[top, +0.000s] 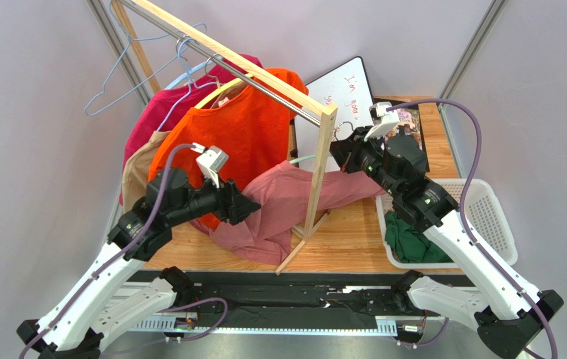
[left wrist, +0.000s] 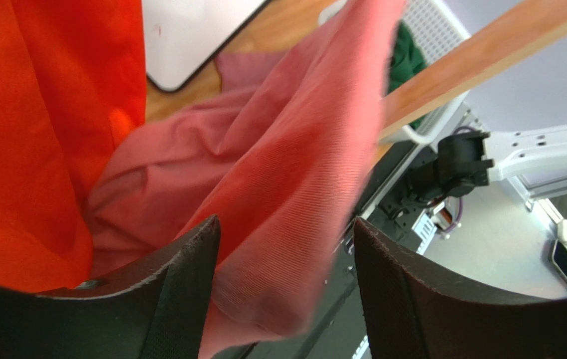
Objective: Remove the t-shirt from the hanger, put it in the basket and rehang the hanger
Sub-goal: Remove the tshirt from the hanger
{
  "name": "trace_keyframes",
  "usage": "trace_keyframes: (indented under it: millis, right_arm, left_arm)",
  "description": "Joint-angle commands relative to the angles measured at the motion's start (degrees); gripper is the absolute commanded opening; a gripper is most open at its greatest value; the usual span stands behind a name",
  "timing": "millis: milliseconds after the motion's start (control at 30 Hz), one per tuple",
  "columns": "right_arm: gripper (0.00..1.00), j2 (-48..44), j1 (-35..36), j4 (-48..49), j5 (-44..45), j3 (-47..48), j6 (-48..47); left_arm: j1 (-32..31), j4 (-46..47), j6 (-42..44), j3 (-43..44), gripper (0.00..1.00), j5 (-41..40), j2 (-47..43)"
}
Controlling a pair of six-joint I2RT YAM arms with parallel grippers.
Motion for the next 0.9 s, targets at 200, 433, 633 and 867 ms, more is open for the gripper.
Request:
trace_keyframes:
  millis: [200,433,633,867]
  right_arm:
    - [0.00,-2.6,-0.4,2.8,2.2,1.9,0.7]
    - [0.00,-3.3,-0.4,1.4,11.3,0.5,2.8]
    - [0.00,-4.8,-0.8,1.5,16.1,-1.6,5.0]
    - [0.00,-8.8,-3.8,-0.8,22.8,-4.1,11.4]
  left_arm:
    - [-0.2,-0.4,1.0,1.5,0.00,1.2,1.9]
    - [-0.3,-3.7,0.8,4.3,0.00,-10.2,-2.9]
    - [-0.2,-3.6,0.1,4.2,0.00,-16.2,-7.8]
    - [-0.2,-4.9,-0.2,3.0,0.00,-17.5,-8.2]
